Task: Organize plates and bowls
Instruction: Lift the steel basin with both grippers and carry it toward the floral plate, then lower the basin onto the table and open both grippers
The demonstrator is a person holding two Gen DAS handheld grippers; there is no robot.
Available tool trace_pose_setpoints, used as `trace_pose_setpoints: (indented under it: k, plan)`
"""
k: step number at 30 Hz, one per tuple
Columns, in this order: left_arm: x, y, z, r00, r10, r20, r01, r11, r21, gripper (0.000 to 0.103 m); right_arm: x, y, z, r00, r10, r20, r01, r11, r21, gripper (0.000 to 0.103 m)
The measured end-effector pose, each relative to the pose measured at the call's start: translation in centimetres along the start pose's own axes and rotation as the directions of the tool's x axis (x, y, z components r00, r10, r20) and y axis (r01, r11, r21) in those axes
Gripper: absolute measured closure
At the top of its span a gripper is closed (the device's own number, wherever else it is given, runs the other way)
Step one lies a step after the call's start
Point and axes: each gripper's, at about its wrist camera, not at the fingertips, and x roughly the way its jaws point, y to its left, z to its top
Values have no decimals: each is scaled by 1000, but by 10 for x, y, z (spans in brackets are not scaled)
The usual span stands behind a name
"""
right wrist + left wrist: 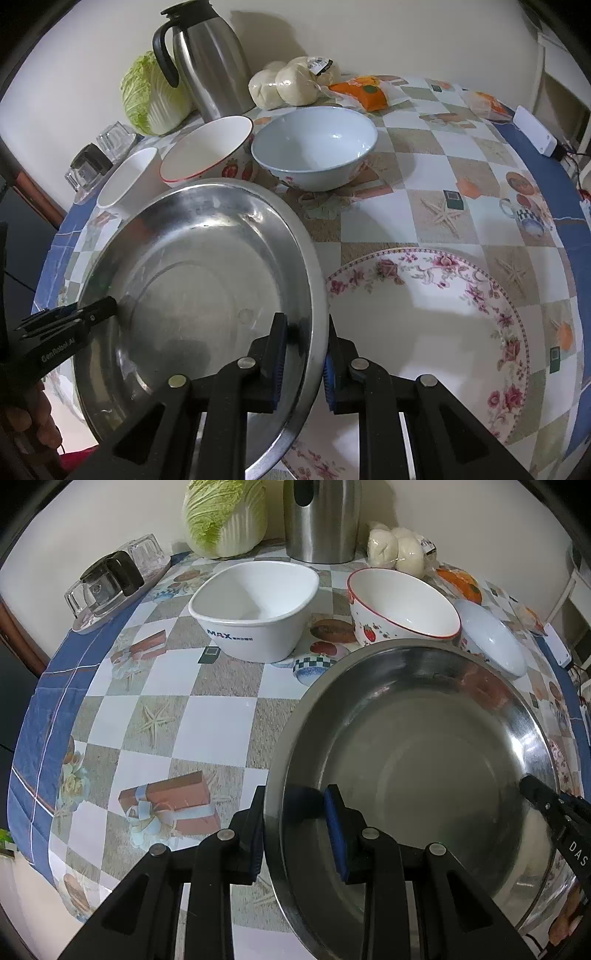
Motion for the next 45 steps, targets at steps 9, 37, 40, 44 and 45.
trace_pose_setpoints:
  k: [9,37,40,44,45]
  plan:
    - [0,0,1,1000,-4,0,4,1000,-7,71,0,2,0,1000,-11,9,11,1000,-12,82]
    - [-13,13,-1,996,83,44,-81,996,-40,6,-11,16,-2,988,-134,79,140,987,-76,0]
    - [-13,13,-2,993,104,58,-102,994,-42,3,-12,14,-2,987,-137,81,142,988,-61,0]
    - [-15,13,-3,990,125,68,-122,992,-43,3,-14,9,-1,986,-137,90,141,989,-40,0]
    - [-15,13,-3,989,127,71,-124,991,-43,3,-14,8,-1,987,-136,89,139,990,-35,0]
